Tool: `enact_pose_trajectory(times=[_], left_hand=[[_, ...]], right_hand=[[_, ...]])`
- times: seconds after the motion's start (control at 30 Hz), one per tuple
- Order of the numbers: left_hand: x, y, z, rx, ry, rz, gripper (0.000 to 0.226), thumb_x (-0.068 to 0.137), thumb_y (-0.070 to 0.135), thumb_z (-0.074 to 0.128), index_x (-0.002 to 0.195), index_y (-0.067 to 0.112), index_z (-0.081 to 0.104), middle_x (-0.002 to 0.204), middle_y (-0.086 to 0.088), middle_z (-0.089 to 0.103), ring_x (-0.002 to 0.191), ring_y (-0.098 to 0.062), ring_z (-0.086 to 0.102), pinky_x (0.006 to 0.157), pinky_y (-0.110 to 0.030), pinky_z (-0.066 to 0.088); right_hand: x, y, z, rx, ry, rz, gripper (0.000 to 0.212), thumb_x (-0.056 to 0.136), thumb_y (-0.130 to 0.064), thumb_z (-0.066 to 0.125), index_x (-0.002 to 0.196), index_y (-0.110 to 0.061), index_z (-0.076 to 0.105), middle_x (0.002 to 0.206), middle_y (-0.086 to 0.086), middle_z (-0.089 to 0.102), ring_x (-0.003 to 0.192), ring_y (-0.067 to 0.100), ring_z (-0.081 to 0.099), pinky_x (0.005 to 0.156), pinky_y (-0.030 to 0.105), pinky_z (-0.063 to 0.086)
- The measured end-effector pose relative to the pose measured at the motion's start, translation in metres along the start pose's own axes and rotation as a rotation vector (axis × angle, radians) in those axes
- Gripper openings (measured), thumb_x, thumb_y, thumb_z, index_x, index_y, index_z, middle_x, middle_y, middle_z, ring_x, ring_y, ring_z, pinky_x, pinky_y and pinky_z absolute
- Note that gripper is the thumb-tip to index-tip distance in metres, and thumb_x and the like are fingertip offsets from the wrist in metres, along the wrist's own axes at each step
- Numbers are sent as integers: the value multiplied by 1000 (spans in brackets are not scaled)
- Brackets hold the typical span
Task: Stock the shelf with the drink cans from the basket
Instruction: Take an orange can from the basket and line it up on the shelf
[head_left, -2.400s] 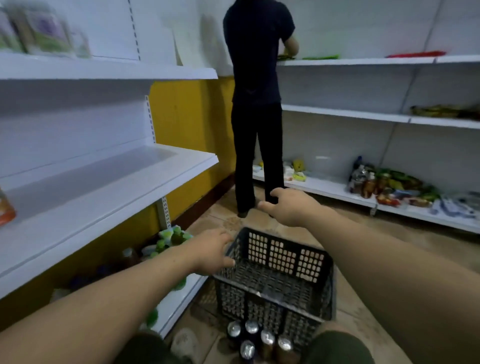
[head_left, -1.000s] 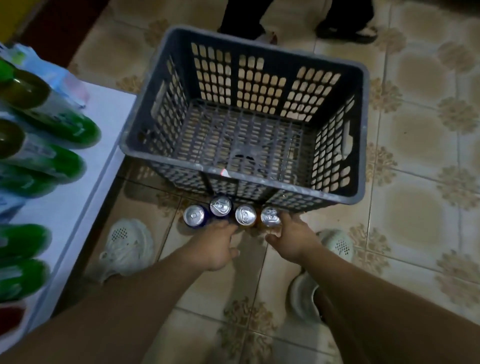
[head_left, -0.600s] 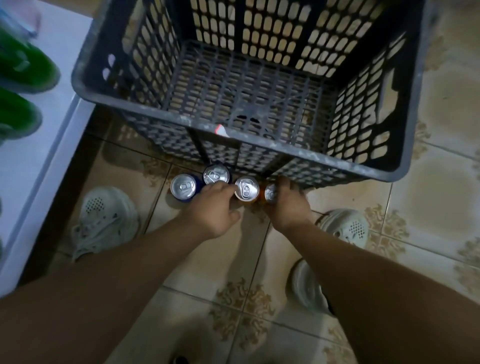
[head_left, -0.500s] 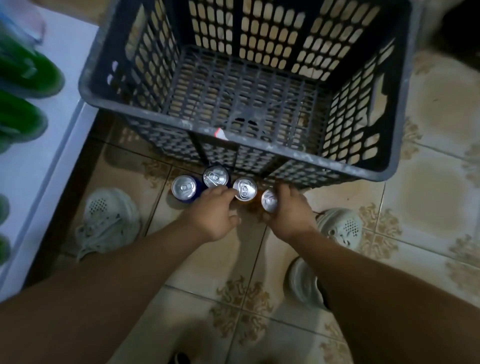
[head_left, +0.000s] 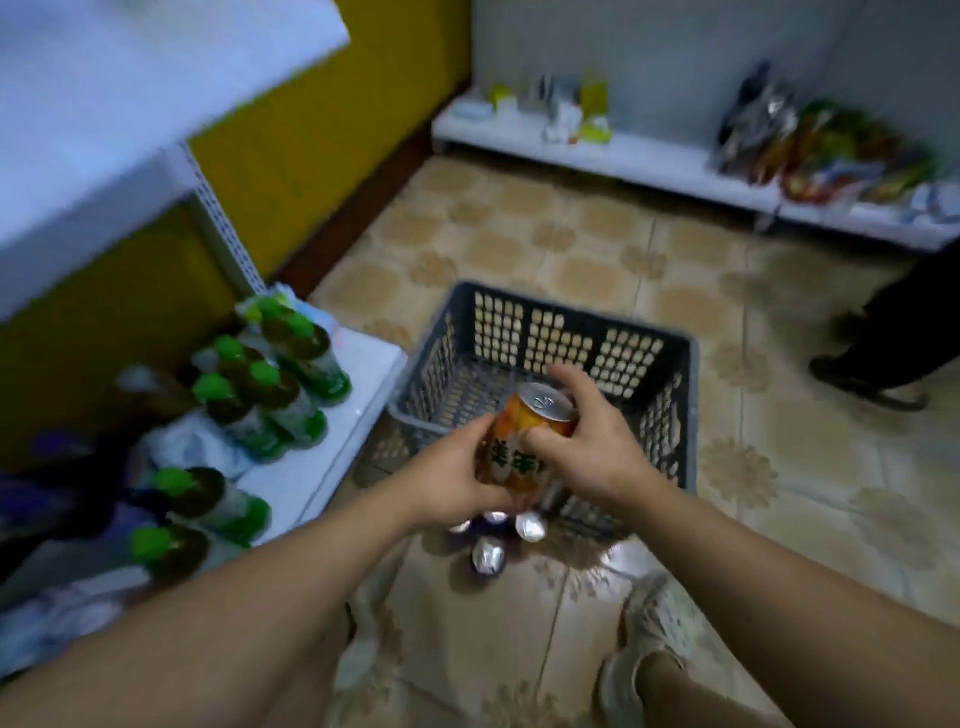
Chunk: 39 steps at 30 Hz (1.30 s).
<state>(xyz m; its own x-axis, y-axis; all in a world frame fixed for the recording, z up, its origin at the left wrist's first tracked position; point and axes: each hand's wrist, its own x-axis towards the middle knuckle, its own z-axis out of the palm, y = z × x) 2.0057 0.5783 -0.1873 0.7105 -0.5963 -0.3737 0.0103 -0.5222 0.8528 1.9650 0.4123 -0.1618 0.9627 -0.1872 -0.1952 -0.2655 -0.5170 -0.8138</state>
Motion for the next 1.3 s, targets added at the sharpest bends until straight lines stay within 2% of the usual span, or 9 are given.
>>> enact_pose_trajectory(times=[0.1,0.3,0.4,0.5,0.63,0.77,0.97,1.1,1.3], left_hand=[[-51,55,-47,-33,139,85,73,72,4,80,130,25,39,103,19,59,81,20,58,72,-5,47],[-167,127,-112,-39,491,146,64,75,17,79,125,25,42,104,17,60,92,5,59,73,-9,49],[-225,135,-129,-79,673,163,70,74,18,80,132,21,41,107,12,62,97,-1,61,81,-18,50],[-280,126,-141,-91,788,122,64,77,19,78,129,24,41,109,8,63,98,-4,61,81,-20,52],[-345,103,-154,-92,922,64,56,77,21,77,120,28,42,109,10,59,95,-2,59,75,-19,53],[-408,67,-167,-47,1016,-100,69,77,36,77,134,22,42,128,1,56,110,-12,56,94,-33,50],[-485,16,-167,292,1117,-455,74,85,47,64,146,21,32,149,1,39,132,-14,41,102,-24,35],[-522,-14,-157,522,1090,-623,66,88,57,52,143,23,39,148,3,40,131,-14,40,105,-23,32],[-552,-39,-156,605,1137,-825,99,61,81,8,140,31,41,149,9,36,135,-12,34,111,-35,26]], right_hand=[[-11,-84,-19,166,10,-105,75,75,-25,75,141,-27,40,120,-4,52,106,14,57,85,31,51],[-51,-229,-26,328,-13,-346,63,57,-39,76,115,-22,59,108,-2,66,96,14,65,82,36,55],[-80,-284,-15,329,-69,-443,57,64,-36,77,116,-22,59,107,-2,66,94,14,64,77,34,55],[-107,-325,12,349,-144,-520,59,65,-34,76,119,-21,59,107,-1,66,94,16,65,79,39,57],[-139,-368,61,339,-294,-600,54,78,-22,74,127,-18,54,104,-5,62,92,11,62,75,30,53],[-166,-395,115,295,-422,-654,51,79,-24,73,126,-17,54,100,-9,60,88,9,60,76,30,51],[-192,-418,186,249,-609,-714,40,80,-17,72,115,-25,51,93,-17,56,93,12,59,81,31,49],[-202,-425,219,158,-640,-764,60,77,-24,72,132,-23,48,118,-3,58,109,20,57,93,40,50],[-206,-438,251,124,-651,-858,69,84,-30,69,145,-22,38,139,1,39,126,23,45,103,39,41]])
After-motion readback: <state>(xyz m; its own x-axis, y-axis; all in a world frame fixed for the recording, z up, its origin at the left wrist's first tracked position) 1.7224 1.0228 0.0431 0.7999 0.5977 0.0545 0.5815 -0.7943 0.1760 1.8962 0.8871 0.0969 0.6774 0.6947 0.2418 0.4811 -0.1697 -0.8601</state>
